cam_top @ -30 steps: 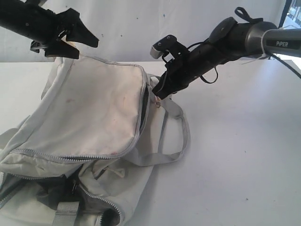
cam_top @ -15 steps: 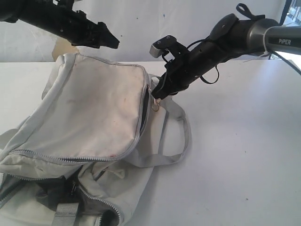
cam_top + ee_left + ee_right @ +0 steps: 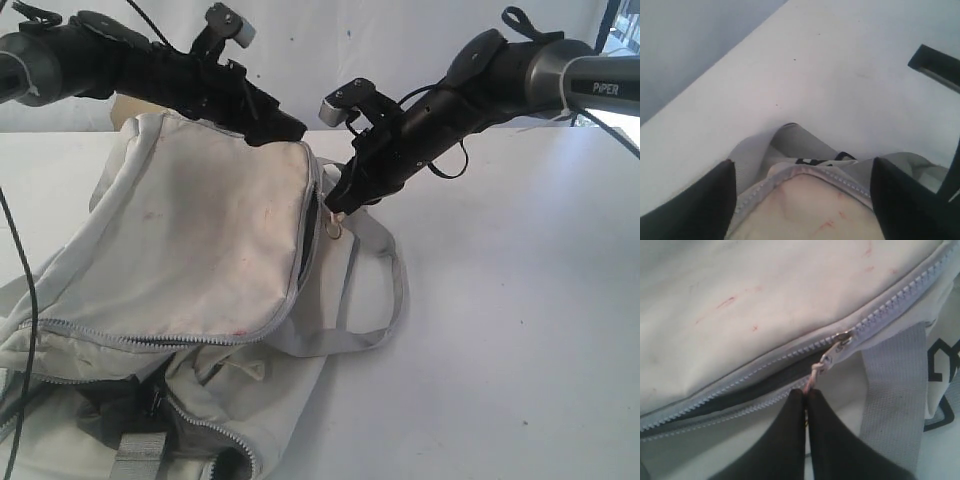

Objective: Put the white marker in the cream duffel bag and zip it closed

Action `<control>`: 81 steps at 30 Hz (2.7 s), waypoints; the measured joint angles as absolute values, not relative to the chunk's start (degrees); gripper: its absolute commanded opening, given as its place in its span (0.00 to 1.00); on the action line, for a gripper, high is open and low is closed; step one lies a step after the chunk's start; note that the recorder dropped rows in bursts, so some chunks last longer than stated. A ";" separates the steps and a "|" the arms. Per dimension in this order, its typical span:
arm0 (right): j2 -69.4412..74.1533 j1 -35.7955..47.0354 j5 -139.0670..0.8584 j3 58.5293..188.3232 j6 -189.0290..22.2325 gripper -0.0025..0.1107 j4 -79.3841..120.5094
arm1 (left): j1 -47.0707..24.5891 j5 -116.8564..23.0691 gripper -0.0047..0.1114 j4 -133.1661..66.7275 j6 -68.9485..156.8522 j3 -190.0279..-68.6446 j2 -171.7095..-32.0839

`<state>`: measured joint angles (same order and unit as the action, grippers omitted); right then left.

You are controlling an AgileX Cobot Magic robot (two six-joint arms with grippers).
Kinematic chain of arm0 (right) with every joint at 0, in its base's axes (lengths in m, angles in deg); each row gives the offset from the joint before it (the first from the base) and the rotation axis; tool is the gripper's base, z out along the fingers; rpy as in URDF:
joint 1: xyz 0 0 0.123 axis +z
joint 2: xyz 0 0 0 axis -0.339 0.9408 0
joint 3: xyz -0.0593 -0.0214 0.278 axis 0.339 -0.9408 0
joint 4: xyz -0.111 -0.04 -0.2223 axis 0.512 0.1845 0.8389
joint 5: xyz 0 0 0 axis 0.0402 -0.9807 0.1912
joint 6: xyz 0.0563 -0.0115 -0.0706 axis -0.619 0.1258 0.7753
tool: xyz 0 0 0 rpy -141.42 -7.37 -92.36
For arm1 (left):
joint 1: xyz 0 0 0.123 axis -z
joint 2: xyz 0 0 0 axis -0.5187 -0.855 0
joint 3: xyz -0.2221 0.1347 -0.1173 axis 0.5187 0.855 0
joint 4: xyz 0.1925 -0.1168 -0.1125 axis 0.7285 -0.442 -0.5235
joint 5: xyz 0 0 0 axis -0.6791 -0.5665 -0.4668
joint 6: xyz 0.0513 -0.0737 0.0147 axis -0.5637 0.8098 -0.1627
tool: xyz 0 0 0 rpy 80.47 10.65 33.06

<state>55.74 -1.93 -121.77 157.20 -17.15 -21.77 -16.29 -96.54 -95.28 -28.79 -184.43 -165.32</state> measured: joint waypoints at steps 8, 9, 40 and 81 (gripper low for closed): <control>55.74 -1.93 -121.77 157.20 -17.15 0.02 -21.04 | -15.92 -97.21 0.76 -94.40 -23.62 -184.43 -165.97; 55.74 -1.93 -121.65 157.20 -17.15 0.02 -20.92 | -15.82 -96.22 0.76 -94.82 -23.18 -184.43 -166.25; 55.74 -1.21 -119.80 157.20 -17.55 0.02 -20.92 | -11.78 -87.28 0.42 -87.91 -8.01 -184.43 -169.69; 53.00 0.19 -117.93 157.20 -27.28 0.17 -17.21 | -12.17 -78.62 0.04 -87.78 3.69 -184.43 -169.58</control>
